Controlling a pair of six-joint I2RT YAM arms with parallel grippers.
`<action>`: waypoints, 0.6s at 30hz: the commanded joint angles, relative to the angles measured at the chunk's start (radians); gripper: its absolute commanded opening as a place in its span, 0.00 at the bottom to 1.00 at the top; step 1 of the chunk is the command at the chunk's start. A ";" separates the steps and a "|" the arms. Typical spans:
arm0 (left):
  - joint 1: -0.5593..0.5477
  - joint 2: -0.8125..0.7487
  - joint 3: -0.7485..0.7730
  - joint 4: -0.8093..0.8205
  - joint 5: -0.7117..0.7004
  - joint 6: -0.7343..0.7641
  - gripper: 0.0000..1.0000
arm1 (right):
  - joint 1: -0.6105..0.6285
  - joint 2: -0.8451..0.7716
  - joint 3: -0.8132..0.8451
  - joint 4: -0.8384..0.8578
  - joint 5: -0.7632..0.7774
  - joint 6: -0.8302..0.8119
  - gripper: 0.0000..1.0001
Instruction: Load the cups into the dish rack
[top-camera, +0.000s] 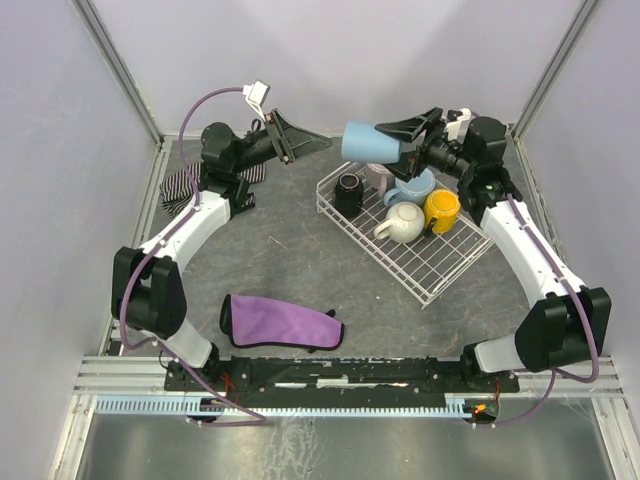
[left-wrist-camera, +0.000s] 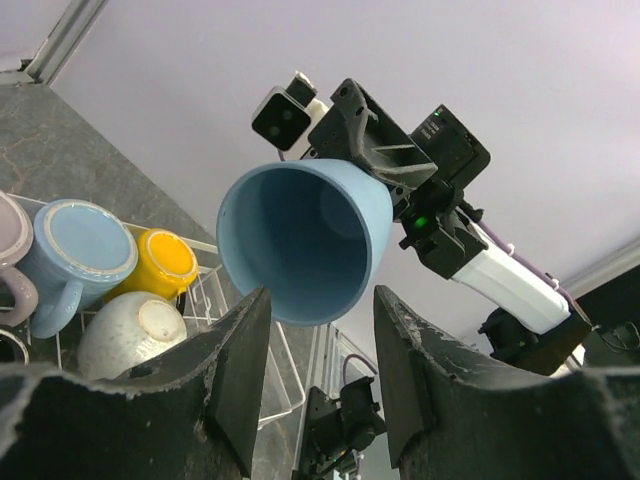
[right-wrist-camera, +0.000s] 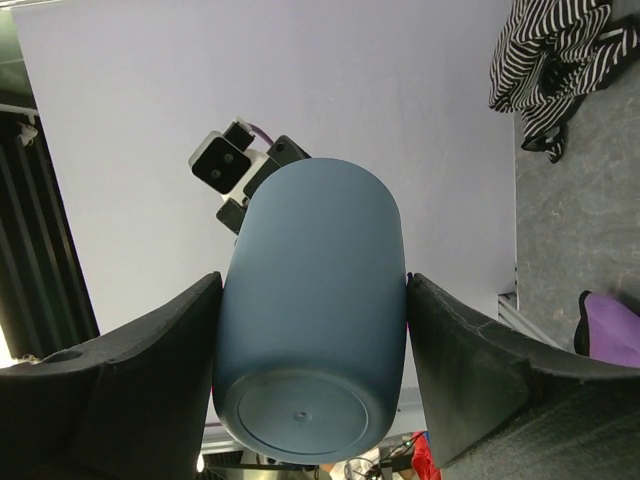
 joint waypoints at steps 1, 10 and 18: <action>0.010 -0.050 -0.009 0.001 -0.013 0.037 0.53 | -0.026 -0.049 0.018 -0.061 -0.047 -0.070 0.08; 0.057 -0.129 -0.010 -0.518 -0.144 0.363 0.59 | -0.161 -0.103 0.258 -0.798 -0.011 -0.630 0.06; 0.057 -0.137 -0.014 -0.805 -0.251 0.546 0.72 | -0.215 -0.111 0.383 -1.230 0.129 -0.943 0.02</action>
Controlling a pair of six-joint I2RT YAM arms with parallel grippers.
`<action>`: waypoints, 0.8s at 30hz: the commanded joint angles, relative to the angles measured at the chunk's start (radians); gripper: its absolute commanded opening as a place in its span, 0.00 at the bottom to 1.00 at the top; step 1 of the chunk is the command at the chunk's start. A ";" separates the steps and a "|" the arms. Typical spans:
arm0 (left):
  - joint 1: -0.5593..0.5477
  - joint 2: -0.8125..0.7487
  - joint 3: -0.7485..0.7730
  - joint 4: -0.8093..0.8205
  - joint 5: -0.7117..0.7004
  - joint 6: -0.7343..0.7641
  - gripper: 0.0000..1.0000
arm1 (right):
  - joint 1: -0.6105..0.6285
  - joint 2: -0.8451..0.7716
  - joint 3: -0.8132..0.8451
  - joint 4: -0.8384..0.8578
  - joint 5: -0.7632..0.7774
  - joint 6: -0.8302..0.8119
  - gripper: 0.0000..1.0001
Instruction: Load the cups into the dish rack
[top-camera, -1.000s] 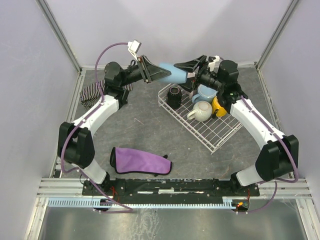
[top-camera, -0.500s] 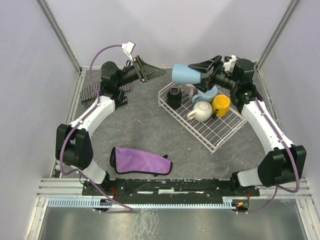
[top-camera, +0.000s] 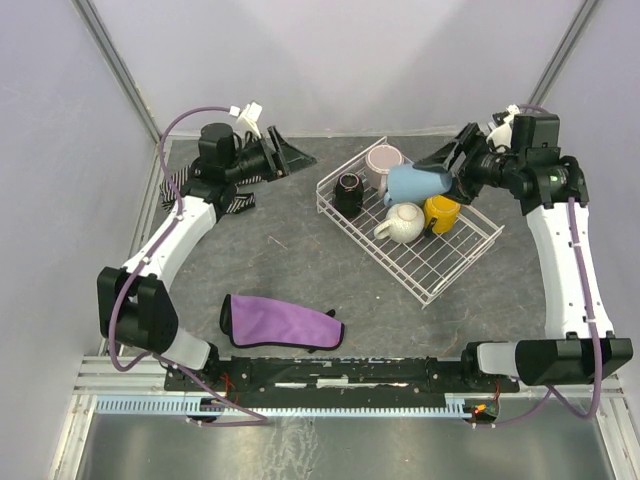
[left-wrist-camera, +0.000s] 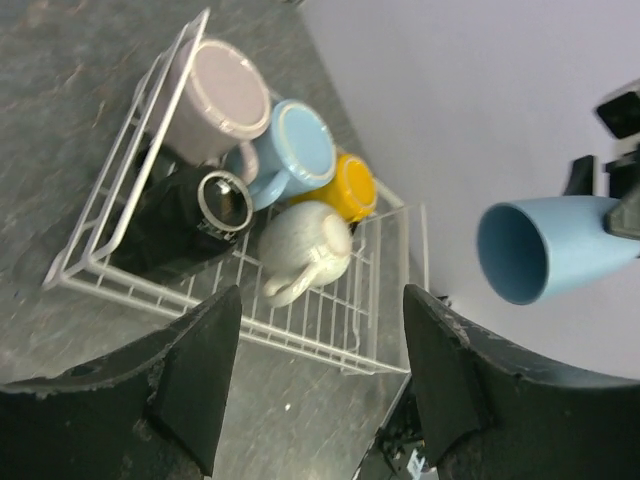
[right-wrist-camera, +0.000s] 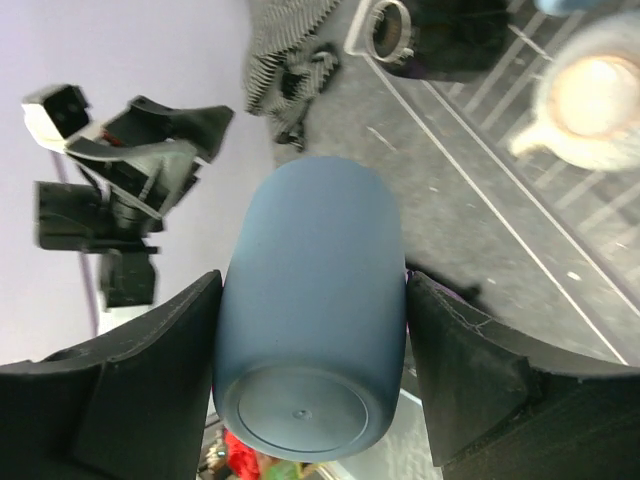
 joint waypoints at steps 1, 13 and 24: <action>-0.002 -0.032 -0.009 -0.178 -0.058 0.160 0.73 | -0.020 -0.018 0.077 -0.325 0.108 -0.260 0.01; 0.001 -0.048 -0.072 -0.200 -0.046 0.213 0.73 | -0.030 -0.008 0.089 -0.558 0.392 -0.493 0.01; 0.001 -0.039 -0.076 -0.187 -0.026 0.203 0.72 | -0.030 0.026 0.006 -0.486 0.502 -0.537 0.01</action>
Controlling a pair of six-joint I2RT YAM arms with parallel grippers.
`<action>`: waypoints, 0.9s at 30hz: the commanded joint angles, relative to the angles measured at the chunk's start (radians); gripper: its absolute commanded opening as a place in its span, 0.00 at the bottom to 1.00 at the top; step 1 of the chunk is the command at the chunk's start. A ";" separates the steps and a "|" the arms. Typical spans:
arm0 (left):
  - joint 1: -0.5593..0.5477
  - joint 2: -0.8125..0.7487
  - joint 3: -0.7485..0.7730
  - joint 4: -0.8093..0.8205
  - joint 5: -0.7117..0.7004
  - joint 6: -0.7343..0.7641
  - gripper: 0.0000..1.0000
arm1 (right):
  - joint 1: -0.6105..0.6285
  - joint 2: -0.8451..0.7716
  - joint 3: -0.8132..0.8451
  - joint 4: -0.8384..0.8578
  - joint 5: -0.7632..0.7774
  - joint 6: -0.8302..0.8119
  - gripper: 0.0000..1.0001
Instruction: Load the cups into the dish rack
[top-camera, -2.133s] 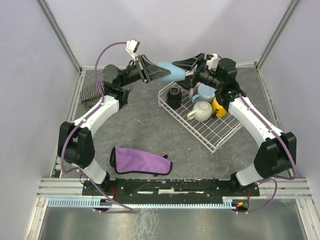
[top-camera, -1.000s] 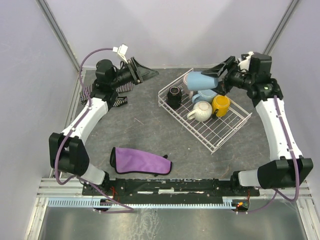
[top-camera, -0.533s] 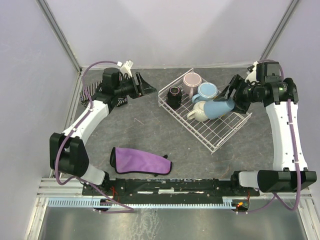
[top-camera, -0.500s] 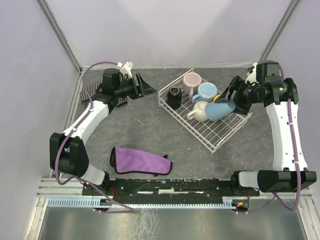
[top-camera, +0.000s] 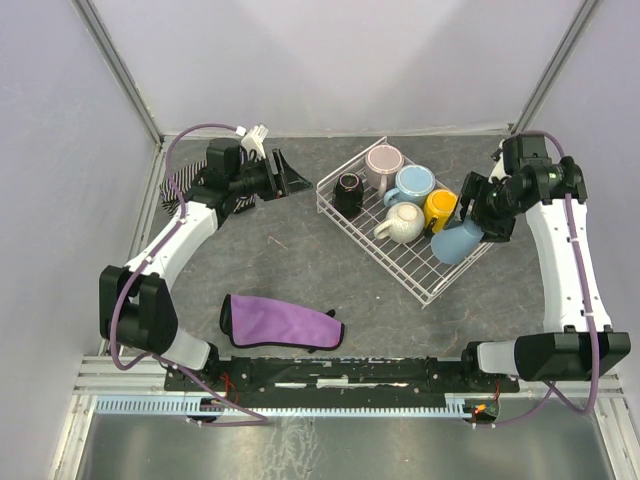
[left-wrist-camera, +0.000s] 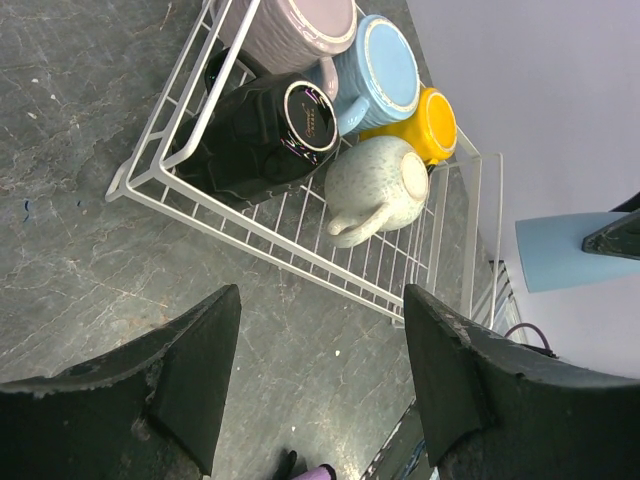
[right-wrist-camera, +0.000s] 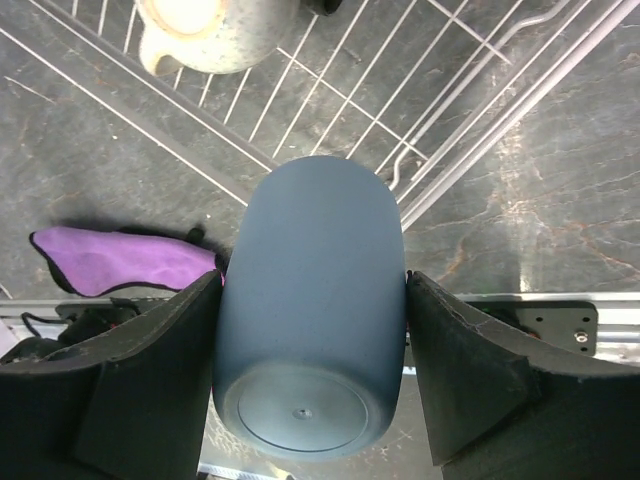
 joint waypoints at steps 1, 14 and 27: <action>0.001 -0.036 0.003 0.015 0.027 0.032 0.72 | -0.005 0.029 -0.002 0.041 0.069 -0.053 0.01; 0.001 -0.040 0.028 -0.052 -0.013 0.070 0.72 | -0.002 0.101 -0.091 0.180 0.082 -0.061 0.01; 0.001 -0.018 0.062 -0.091 -0.030 0.098 0.71 | 0.106 0.140 -0.199 0.322 0.235 -0.058 0.01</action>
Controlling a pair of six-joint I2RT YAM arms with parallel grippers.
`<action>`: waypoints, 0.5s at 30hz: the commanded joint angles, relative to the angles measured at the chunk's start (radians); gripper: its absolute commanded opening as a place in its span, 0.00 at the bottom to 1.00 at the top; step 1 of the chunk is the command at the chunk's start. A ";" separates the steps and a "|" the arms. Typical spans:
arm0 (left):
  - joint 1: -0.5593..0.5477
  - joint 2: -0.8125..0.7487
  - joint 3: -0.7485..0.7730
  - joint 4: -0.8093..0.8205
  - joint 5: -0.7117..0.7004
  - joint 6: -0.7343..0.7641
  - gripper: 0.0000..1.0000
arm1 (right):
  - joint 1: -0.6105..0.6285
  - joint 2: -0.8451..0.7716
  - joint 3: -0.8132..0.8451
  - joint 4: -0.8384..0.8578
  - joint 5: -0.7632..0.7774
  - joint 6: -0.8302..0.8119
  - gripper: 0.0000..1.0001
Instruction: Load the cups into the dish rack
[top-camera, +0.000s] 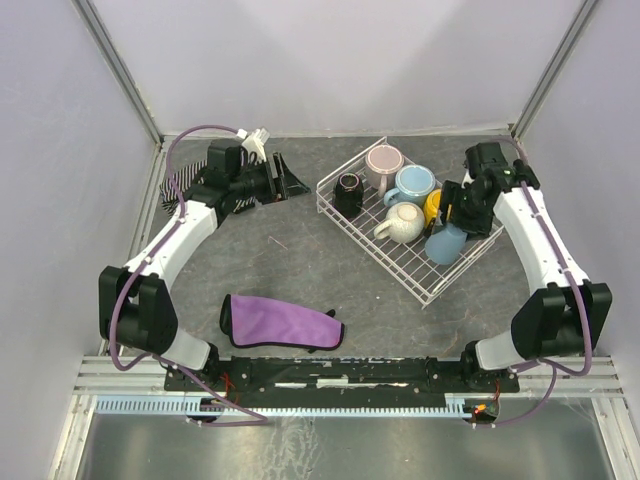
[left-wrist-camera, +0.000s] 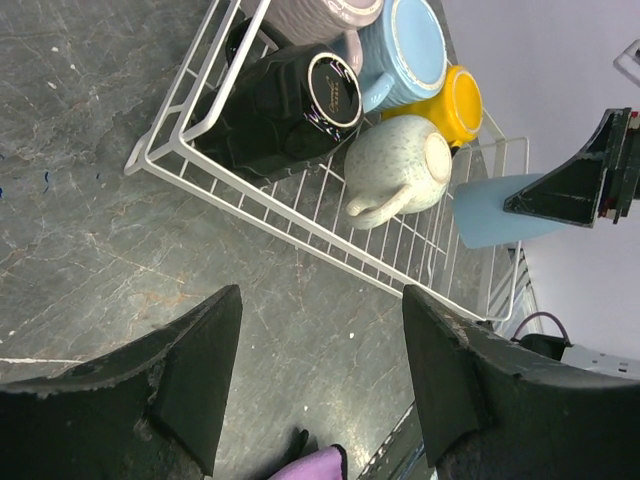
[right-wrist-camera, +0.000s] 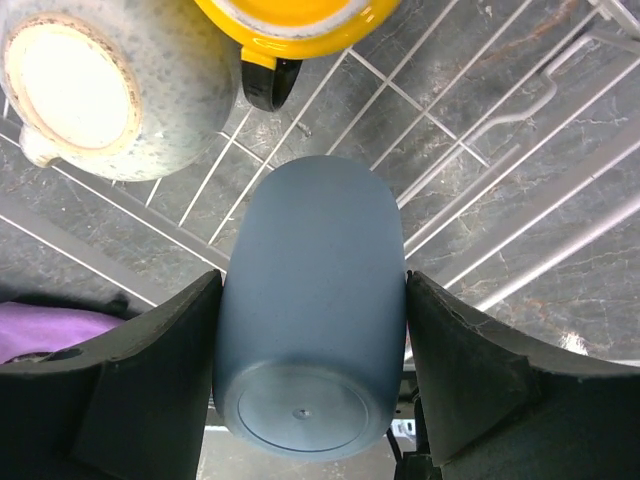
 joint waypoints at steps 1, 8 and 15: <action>0.001 -0.014 0.055 -0.012 -0.017 0.053 0.71 | 0.048 0.015 -0.017 0.072 0.099 -0.011 0.01; 0.000 -0.019 0.054 -0.024 -0.029 0.062 0.71 | 0.082 0.006 -0.087 0.137 0.149 0.006 0.01; 0.001 -0.027 0.046 -0.030 -0.037 0.063 0.71 | 0.108 0.016 -0.148 0.197 0.144 0.037 0.01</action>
